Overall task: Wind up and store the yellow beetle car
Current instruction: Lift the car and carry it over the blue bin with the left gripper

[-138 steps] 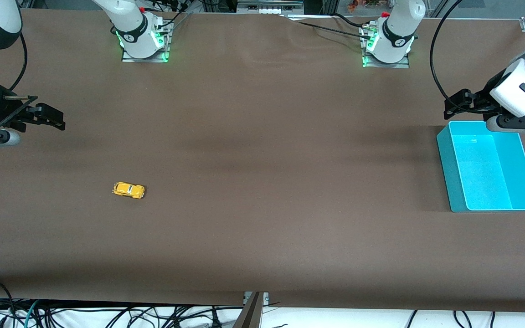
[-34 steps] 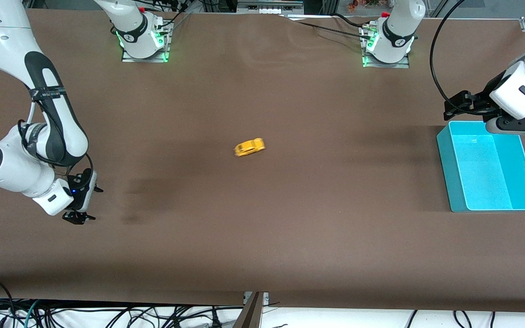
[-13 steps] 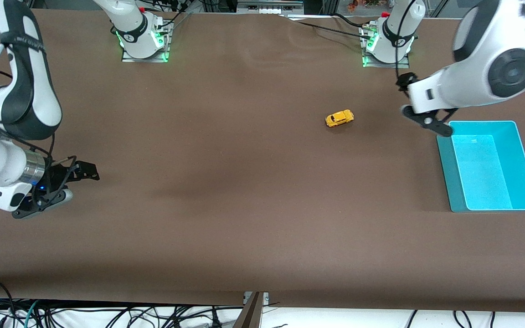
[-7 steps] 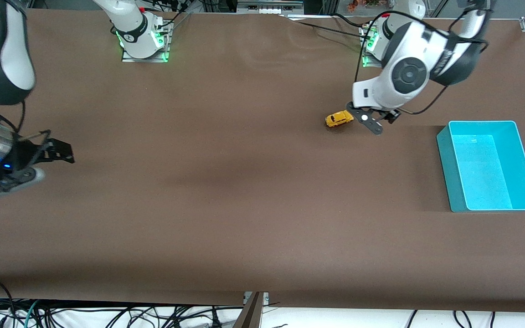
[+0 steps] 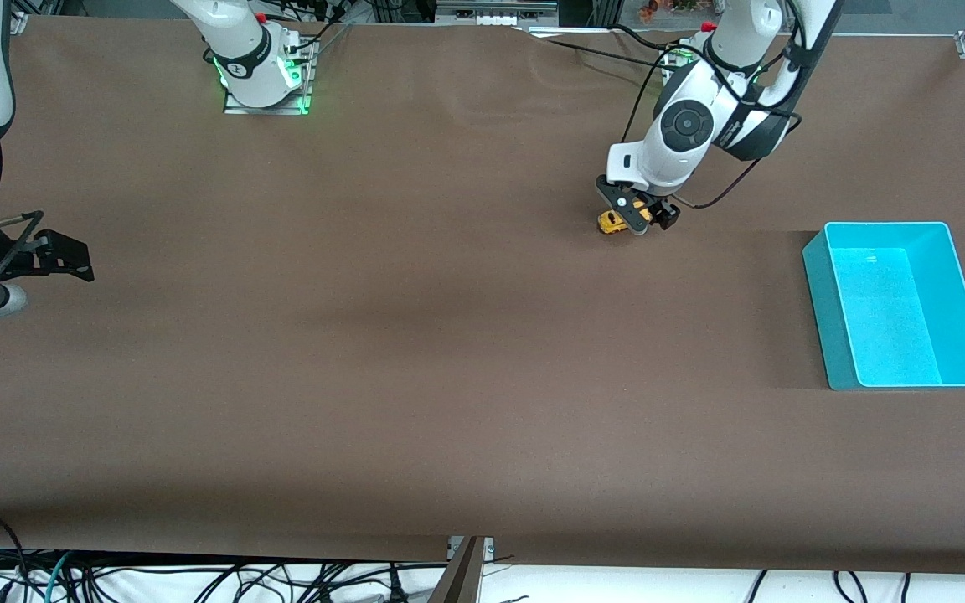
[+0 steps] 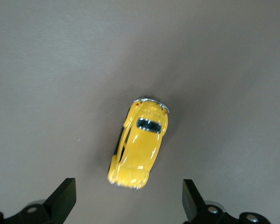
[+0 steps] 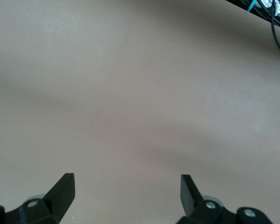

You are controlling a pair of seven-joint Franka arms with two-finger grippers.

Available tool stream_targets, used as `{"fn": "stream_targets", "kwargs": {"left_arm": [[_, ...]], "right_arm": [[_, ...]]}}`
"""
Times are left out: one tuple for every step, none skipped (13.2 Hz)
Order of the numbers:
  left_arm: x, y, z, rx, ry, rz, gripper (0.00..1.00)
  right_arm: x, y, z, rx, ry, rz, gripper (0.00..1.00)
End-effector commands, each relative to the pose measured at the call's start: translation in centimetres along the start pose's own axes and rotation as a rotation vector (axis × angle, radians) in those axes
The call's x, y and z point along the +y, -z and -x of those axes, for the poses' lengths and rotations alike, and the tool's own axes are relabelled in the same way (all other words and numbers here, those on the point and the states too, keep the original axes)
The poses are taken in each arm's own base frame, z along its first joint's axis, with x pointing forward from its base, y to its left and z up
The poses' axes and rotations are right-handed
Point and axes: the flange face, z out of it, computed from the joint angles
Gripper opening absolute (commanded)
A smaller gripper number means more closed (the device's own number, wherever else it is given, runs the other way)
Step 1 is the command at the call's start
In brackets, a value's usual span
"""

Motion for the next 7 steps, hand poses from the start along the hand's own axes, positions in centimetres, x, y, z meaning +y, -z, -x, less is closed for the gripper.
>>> {"fn": "stream_targets", "kwargs": {"left_arm": [[0.2,-1.4,-0.9,0.021,-0.048,0.001,1.0],[0.4,-2.6,-0.9,0.027,-0.074,-0.006,1.0],[0.4,-3.2,-1.2,0.04,-0.124,-0.033,1.0],[0.5,-3.8,-1.3,0.034,-0.144,-0.042,1.0],[0.5,-3.8,-1.3,0.035,-0.146,-0.045,1.0],[0.5,-3.9,-1.2,0.032,-0.149,-0.045,1.0],[0.6,-4.2,-1.2,0.028,-0.149,-0.038,1.0]], "right_arm": [[-0.6,3.0,1.8,0.021,-0.022,0.016,1.0],[-0.7,2.6,2.2,0.006,-0.054,0.012,1.0],[-1.2,2.4,3.2,-0.011,-0.133,0.011,1.0],[-1.6,2.3,4.0,-0.022,-0.218,0.012,1.0],[-1.7,2.2,4.1,-0.026,-0.266,0.012,1.0],[-1.8,2.1,4.5,-0.041,-0.269,0.009,1.0],[-2.0,2.0,4.8,-0.044,-0.267,0.009,1.0]]}}
